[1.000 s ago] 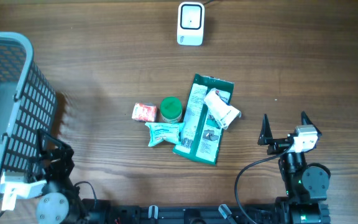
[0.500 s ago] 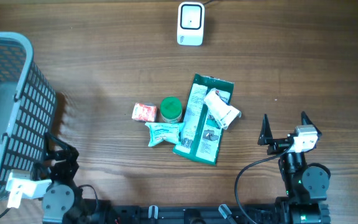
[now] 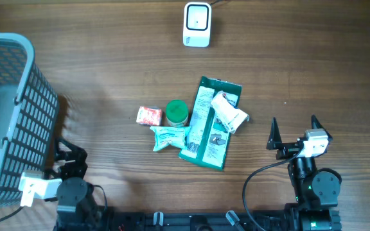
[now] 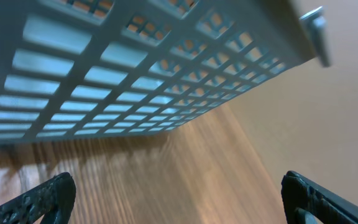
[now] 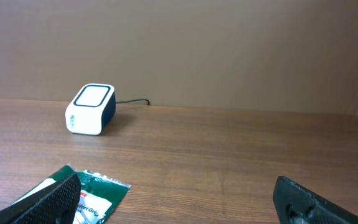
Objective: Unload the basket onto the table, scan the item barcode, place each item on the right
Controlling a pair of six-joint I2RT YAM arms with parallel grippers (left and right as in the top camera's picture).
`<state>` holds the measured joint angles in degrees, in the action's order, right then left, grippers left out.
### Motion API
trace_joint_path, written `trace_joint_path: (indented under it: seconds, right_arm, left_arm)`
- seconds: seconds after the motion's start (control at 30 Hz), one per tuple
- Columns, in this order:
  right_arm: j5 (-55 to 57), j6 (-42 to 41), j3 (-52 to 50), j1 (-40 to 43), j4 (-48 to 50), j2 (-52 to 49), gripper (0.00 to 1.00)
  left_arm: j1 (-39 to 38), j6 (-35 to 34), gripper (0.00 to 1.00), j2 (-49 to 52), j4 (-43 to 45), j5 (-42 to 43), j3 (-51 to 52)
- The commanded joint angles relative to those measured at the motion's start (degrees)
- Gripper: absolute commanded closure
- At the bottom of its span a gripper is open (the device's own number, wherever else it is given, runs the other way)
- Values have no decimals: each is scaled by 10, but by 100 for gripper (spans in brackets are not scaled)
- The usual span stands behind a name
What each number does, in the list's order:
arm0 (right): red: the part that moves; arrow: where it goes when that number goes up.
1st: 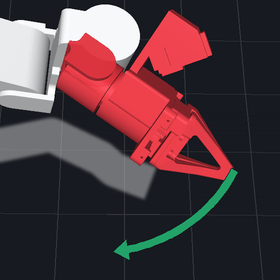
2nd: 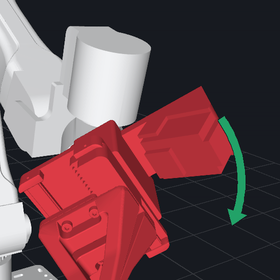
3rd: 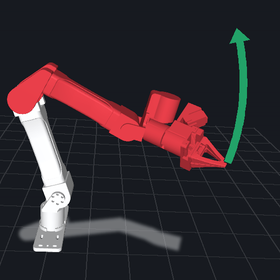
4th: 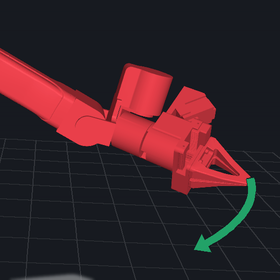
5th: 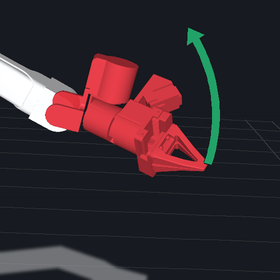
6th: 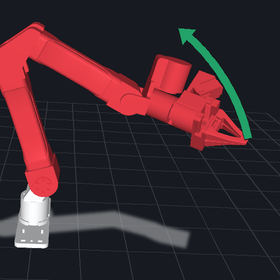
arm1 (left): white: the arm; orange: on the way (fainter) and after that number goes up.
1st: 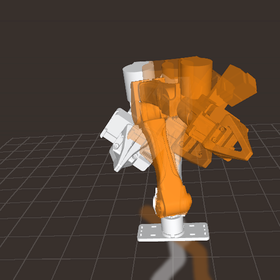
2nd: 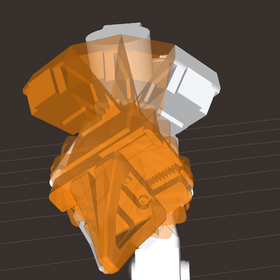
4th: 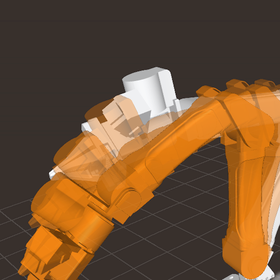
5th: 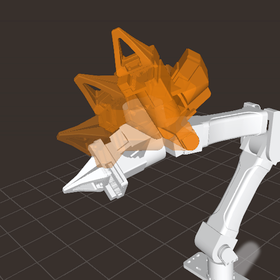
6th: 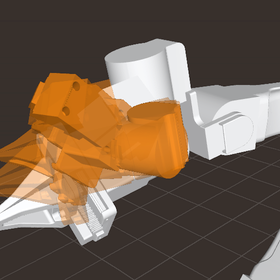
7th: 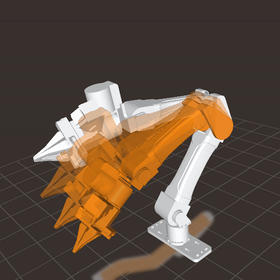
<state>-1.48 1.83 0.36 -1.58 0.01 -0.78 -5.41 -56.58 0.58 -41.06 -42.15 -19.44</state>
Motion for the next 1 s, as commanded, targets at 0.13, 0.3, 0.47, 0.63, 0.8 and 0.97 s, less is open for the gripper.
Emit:
trace_joint_path:
  seconds: [0.13,0.3,0.47,0.63,0.8,0.97]
  right_arm:
    - [-7,8,-1,0,1,3,0]
    - [-7,8,-1,0,1,3,0]
    - [-7,8,-1,0,1,3,0]
    - [-7,8,-1,0,1,3,0]
    - [-7,8,-1,0,2,3,0]
    - [-7,8,-1,0,2,3,0]
  left_arm:
    - [-3,-28,0,-2,3,-15,35]
    - [-3,-28,0,-2,3,-32,42]
    - [-3,-28,0,-2,-6,-31,47]
    - [-3,-28,0,-2,-6,-31,52]
    - [-3,-28,0,-2,-14,-31,61]
    - [-3,-28,0,-2,-19,-31,61]
